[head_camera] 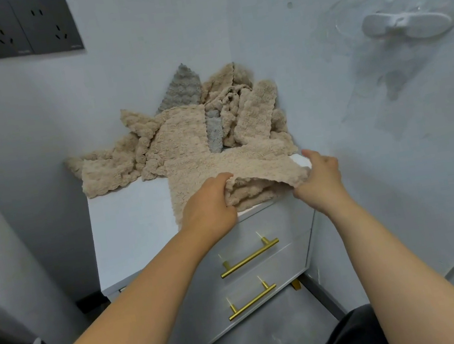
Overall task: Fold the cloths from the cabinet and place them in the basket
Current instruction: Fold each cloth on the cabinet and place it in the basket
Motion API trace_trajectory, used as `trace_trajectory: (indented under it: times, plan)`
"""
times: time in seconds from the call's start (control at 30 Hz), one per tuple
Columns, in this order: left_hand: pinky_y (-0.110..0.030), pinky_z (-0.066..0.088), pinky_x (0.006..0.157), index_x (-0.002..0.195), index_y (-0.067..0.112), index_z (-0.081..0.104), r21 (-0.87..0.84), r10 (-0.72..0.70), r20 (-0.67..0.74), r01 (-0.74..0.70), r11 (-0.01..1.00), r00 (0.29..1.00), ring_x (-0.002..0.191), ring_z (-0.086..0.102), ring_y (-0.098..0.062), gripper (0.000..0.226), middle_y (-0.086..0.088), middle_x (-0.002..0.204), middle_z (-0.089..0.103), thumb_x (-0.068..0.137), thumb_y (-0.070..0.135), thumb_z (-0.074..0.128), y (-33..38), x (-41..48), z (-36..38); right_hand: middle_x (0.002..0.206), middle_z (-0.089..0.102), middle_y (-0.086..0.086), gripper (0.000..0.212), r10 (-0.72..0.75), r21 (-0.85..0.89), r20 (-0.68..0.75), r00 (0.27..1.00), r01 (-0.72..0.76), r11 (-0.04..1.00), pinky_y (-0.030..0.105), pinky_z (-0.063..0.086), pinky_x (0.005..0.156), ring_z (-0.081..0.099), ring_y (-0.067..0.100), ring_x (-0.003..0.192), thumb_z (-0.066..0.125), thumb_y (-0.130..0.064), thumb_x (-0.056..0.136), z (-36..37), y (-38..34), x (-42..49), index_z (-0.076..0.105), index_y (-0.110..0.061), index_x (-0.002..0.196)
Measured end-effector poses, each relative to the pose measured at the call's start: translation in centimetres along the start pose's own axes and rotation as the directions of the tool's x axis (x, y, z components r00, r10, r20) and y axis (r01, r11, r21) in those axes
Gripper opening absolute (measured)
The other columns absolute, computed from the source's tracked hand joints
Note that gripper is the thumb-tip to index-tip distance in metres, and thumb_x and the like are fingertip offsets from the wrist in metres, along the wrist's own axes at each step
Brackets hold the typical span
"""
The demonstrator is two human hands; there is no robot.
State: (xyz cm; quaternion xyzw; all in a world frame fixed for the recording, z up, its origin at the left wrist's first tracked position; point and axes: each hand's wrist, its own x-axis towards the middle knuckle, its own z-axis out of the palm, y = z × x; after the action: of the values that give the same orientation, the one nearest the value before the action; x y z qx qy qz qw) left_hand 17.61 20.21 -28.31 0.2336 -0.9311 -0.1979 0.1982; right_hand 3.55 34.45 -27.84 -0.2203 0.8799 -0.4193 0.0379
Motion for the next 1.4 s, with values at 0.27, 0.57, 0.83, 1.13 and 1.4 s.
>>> trace_trajectory:
  times: [0.27, 0.57, 0.83, 1.13, 1.4]
  plan:
    - [-0.031, 0.050, 0.087, 0.131, 0.018, 0.053, -0.015, 0.026, 0.157, -0.024, 1.000, 0.987, 0.113, 0.054, -0.025, 0.055, -0.005, 0.130, 0.055, 0.081, -0.003, 0.050, -0.1, 0.7, -3.2, 0.077, 0.055, 0.005, 0.016, -0.368, -0.338, -0.049, 0.929, 0.331, 0.881, 0.034, 0.033, 0.069, 0.054, 0.038, 0.093, 0.050, 0.003, 0.071, 1.4, -0.7, -0.3, 0.054, -0.011, 0.064]
    - [-0.025, 0.042, 0.071, 0.087, 0.014, 0.068, -0.389, -0.172, 0.014, 0.164, 0.906, 0.985, 0.076, 0.056, -0.013, 0.016, 0.002, 0.080, 0.062, 0.083, -0.001, 0.064, -4.5, 1.1, -5.6, 0.085, 0.064, 0.002, 0.024, -0.097, 0.148, -0.388, 0.916, 0.165, 0.975, 0.023, 0.037, 0.065, 0.056, 0.017, 0.080, 0.048, 0.000, 0.083, -0.1, 0.1, 0.2, 0.069, -0.010, 0.090]
    - [-0.016, 0.047, 0.049, 0.067, 0.009, 0.063, -0.740, -0.195, 0.406, 0.447, 0.503, 0.893, 0.051, 0.057, -0.011, 0.026, 0.000, 0.056, 0.063, 0.091, 0.002, 0.055, -6.5, -0.4, -6.2, 0.064, 0.058, 0.006, 0.016, 0.022, 0.582, -0.027, 0.999, -0.002, 0.813, 0.025, 0.046, 0.054, 0.055, 0.018, 0.056, 0.063, -0.010, 0.088, -1.8, 1.0, 1.0, 0.063, -0.008, 0.072]
    - [-0.025, 0.058, 0.070, 0.092, 0.003, 0.066, -0.737, -0.258, 0.409, 0.484, 0.473, 0.875, 0.078, 0.069, -0.019, 0.015, -0.011, 0.091, 0.072, 0.094, 0.011, 0.054, -7.8, 0.7, -6.2, 0.067, 0.054, -0.003, 0.014, -0.109, 0.152, -0.017, 0.994, 0.110, 0.982, 0.026, 0.035, 0.056, 0.049, 0.014, 0.063, 0.055, -0.008, 0.090, -1.2, -0.1, 2.3, 0.061, -0.011, 0.078]
    - [-0.021, 0.035, 0.042, 0.071, 0.014, 0.053, -0.690, -0.430, 0.063, 0.350, 0.633, 0.901, 0.041, 0.042, -0.011, 0.024, -0.004, 0.059, 0.048, 0.095, 0.013, 0.055, -9.0, 4.1, -6.0, 0.059, 0.045, 0.002, 0.023, -0.181, 0.073, -0.168, 0.969, 0.195, 0.978, 0.031, 0.027, 0.053, 0.043, 0.022, 0.063, 0.052, -0.007, 0.087, 1.1, -2.7, 6.0, 0.050, -0.009, 0.065]
